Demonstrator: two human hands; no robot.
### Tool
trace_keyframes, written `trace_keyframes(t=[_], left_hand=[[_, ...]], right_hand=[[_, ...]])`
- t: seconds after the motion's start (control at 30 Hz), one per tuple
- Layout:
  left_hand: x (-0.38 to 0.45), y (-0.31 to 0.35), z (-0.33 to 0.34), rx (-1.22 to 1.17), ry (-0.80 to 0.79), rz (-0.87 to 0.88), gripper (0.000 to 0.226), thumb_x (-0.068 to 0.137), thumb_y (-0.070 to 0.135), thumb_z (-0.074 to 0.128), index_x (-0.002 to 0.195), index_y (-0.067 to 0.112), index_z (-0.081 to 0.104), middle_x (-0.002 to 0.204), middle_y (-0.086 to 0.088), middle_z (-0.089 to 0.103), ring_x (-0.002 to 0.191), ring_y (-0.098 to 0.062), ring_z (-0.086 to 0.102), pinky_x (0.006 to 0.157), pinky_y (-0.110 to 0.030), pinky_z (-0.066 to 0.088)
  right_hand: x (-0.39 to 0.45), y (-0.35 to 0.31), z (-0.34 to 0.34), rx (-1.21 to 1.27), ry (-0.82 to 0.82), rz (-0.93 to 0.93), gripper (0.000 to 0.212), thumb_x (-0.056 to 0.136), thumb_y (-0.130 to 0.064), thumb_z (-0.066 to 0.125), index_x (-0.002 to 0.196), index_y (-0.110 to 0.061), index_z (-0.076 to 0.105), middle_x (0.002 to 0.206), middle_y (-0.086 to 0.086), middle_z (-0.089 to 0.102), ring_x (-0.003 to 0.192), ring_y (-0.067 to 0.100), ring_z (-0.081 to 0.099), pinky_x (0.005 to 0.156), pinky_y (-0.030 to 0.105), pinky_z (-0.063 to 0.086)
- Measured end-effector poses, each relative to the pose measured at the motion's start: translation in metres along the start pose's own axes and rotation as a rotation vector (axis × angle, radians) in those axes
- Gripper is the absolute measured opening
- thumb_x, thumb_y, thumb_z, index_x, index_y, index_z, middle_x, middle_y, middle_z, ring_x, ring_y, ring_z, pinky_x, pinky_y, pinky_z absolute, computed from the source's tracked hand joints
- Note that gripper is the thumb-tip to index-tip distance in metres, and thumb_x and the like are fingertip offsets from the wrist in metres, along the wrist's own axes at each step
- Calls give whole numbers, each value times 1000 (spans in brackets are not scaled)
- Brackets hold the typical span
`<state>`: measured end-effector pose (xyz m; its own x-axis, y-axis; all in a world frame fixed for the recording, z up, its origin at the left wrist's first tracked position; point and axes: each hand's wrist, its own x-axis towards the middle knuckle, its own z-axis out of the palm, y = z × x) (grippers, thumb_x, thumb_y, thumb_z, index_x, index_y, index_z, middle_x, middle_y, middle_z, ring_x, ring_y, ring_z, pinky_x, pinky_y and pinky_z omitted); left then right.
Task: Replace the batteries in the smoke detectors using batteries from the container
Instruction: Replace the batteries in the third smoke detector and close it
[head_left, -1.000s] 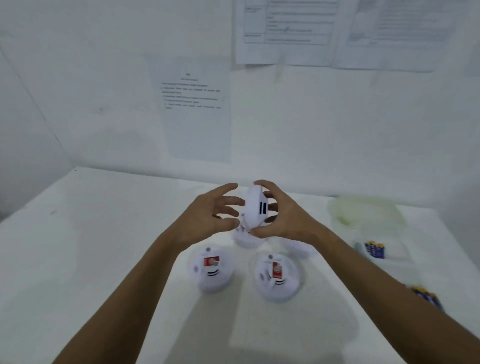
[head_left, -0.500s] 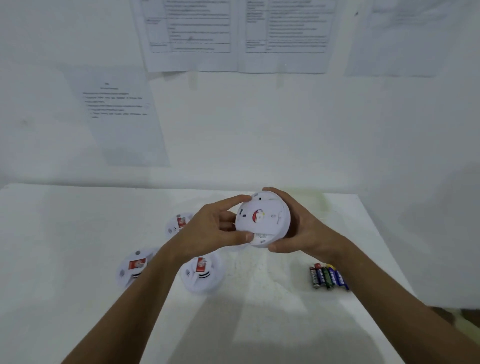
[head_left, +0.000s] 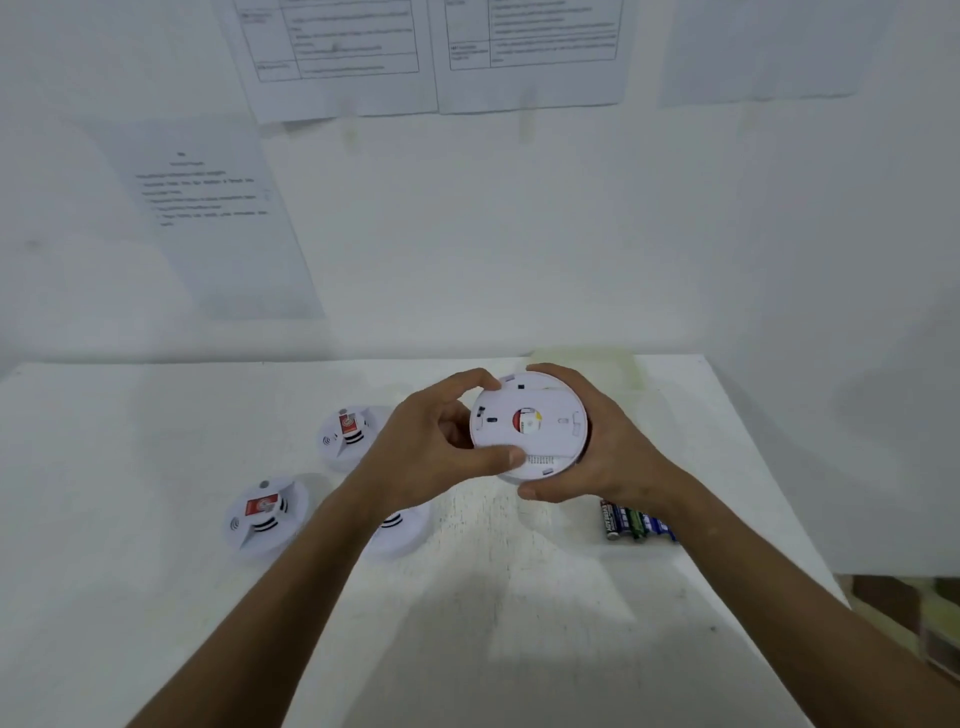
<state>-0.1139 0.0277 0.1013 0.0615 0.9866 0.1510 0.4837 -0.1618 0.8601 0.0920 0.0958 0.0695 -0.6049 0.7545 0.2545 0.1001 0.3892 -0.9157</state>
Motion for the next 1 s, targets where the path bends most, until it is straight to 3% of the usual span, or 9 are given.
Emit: trace_keyframes(t=[0.13,0.3,0.4,0.53,0.7,0.83,1.0], left_hand=[[-8,0,9,-39,64,-2,55,63,34,89,106,32,55,83,6,72,77,-15,71,65,-31,61],[-11,1,18,-58,69,-12,54,59,41,89,102,37,57,98,28,65,90,3,66,64,-19,57],[-8,3,12,61,3,19,58,59,51,86,109,46,57,109,24,64,96,-3,66,72,-22,59],[-7,6,8,70,-65,11,52,64,33,89,109,33,62,104,15,69,88,-4,70,69,-19,58],[-8,9,9,168,-78,61,46,62,27,89,101,24,63,94,19,65,86,6,65,62,-11,53],[-9,8,10,149,-141,83,53,57,38,82,105,23,65,101,15,69,87,-2,68,69,-18,58],[-5,3,11,149,-202,90,71,57,50,79,122,29,60,113,23,62,96,3,64,73,-11,53]], right_hand=[[-6,4,6,-39,76,-28,95,50,-13,95,134,-17,52,124,-12,64,117,12,60,91,19,51],[-13,6,3,-35,68,22,97,50,-6,96,134,-23,50,121,-20,63,115,4,59,90,14,49],[-18,8,-5,-1,61,48,99,51,0,96,137,-20,49,123,-13,64,118,9,58,90,20,52],[-24,7,-11,19,-5,80,104,50,-1,96,139,-24,47,127,-9,62,119,9,57,90,22,53],[-29,5,-12,35,-69,109,107,51,0,96,142,-24,44,132,-7,58,122,9,55,93,26,54],[-32,4,-15,-10,-158,113,112,51,-9,96,144,-31,39,138,-9,54,126,9,53,99,25,51],[-35,6,-15,-26,-138,103,100,52,-8,94,137,-29,45,130,-15,59,122,8,55,96,20,50]])
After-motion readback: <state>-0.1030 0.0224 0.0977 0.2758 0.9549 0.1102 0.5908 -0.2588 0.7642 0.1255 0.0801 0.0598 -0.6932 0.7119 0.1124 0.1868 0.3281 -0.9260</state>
